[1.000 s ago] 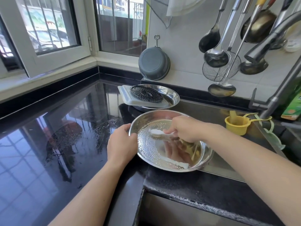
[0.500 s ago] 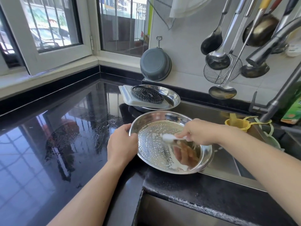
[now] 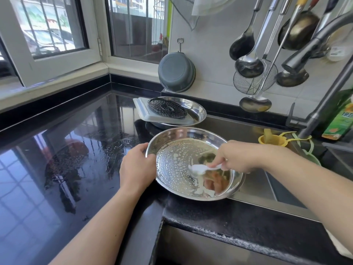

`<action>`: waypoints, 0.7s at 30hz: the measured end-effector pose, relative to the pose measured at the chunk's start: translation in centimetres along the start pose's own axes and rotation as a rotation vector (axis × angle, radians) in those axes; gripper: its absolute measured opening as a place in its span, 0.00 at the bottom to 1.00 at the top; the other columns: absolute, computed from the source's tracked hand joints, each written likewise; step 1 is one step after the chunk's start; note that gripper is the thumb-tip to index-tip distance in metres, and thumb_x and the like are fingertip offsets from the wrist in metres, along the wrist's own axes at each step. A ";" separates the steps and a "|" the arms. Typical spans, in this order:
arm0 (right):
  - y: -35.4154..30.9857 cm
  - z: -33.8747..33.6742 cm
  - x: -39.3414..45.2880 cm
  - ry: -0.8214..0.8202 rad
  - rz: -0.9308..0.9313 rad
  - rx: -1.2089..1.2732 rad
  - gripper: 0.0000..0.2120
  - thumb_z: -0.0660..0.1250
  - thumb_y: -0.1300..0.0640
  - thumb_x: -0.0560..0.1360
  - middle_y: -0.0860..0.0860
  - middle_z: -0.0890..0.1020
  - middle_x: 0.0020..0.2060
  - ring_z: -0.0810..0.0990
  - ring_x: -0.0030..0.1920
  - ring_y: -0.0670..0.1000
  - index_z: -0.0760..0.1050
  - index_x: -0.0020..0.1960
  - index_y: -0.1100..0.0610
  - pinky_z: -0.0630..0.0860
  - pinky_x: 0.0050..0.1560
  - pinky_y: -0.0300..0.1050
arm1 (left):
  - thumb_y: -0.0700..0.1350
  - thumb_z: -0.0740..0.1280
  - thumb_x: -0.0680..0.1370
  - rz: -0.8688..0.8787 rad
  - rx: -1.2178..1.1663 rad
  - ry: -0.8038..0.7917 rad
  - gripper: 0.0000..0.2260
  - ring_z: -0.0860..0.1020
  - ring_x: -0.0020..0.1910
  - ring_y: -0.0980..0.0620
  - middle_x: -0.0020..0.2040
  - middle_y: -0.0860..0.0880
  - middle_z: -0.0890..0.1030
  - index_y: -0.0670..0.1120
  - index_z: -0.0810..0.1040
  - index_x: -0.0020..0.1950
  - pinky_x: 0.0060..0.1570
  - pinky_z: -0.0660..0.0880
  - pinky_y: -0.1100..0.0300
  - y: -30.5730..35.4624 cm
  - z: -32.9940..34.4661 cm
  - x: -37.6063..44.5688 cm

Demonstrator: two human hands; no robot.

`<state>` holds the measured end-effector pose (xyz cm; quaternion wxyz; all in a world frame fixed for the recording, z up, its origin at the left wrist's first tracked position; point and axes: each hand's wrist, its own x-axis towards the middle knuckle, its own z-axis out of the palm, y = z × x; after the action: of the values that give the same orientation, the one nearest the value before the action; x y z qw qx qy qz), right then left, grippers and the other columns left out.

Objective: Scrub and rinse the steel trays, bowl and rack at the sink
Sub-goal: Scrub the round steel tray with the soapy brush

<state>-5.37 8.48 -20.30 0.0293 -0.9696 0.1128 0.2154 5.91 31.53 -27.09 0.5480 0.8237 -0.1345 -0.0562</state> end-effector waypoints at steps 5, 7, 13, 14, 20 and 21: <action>-2.3 0.6 1.9 0.096 -0.037 0.093 0.20 0.62 0.61 0.82 0.41 0.80 0.41 0.71 0.32 0.45 0.77 0.70 0.44 0.66 0.30 0.34 | 0.51 0.60 0.66 -0.001 0.002 0.000 0.11 0.81 0.46 0.57 0.37 0.62 0.83 0.68 0.77 0.36 0.44 0.74 0.56 0.3 -0.2 -0.3; -3.6 1.1 1.3 -0.021 -0.122 0.099 0.20 0.64 0.62 0.81 0.48 0.83 0.43 0.74 0.34 0.49 0.78 0.68 0.44 0.69 0.32 0.37 | 0.50 0.61 0.67 -0.005 0.006 0.008 0.12 0.81 0.46 0.54 0.38 0.61 0.83 0.68 0.77 0.34 0.46 0.75 0.54 0.1 -0.1 -0.1; -1.4 -1.7 -0.3 -0.147 0.036 0.016 0.21 0.66 0.64 0.79 0.42 0.75 0.36 0.70 0.32 0.47 0.81 0.66 0.44 0.66 0.29 0.34 | 0.48 0.64 0.71 0.006 0.021 0.015 0.14 0.81 0.44 0.55 0.37 0.60 0.83 0.69 0.78 0.34 0.45 0.76 0.54 -0.1 0.1 0.1; -0.7 -1.8 0.0 -0.091 0.084 0.011 0.22 0.65 0.65 0.80 0.43 0.76 0.37 0.69 0.32 0.47 0.81 0.66 0.44 0.66 0.29 0.34 | 0.50 0.62 0.69 0.010 0.010 0.009 0.12 0.81 0.45 0.55 0.37 0.60 0.83 0.69 0.79 0.35 0.45 0.76 0.54 -0.1 0.1 0.1; -2.5 0.0 2.9 0.176 0.117 0.142 0.20 0.61 0.64 0.82 0.44 0.81 0.61 0.75 0.36 0.48 0.79 0.68 0.47 0.74 0.37 0.43 | 0.54 0.61 0.69 0.014 0.039 0.004 0.11 0.81 0.48 0.53 0.40 0.60 0.84 0.64 0.82 0.44 0.49 0.76 0.54 -0.5 0.1 0.4; -3.3 0.5 3.1 0.151 0.051 0.182 0.19 0.62 0.64 0.82 0.43 0.82 0.61 0.74 0.34 0.48 0.79 0.68 0.48 0.72 0.33 0.41 | 0.54 0.60 0.67 0.015 0.035 0.002 0.12 0.81 0.47 0.52 0.39 0.60 0.84 0.65 0.82 0.44 0.48 0.76 0.54 -0.5 0.1 0.4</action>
<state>-2.04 11.09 -22.02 0.1031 -0.9732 0.1583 0.1313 6.33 31.57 -27.56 0.5340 0.8322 -0.1412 -0.0490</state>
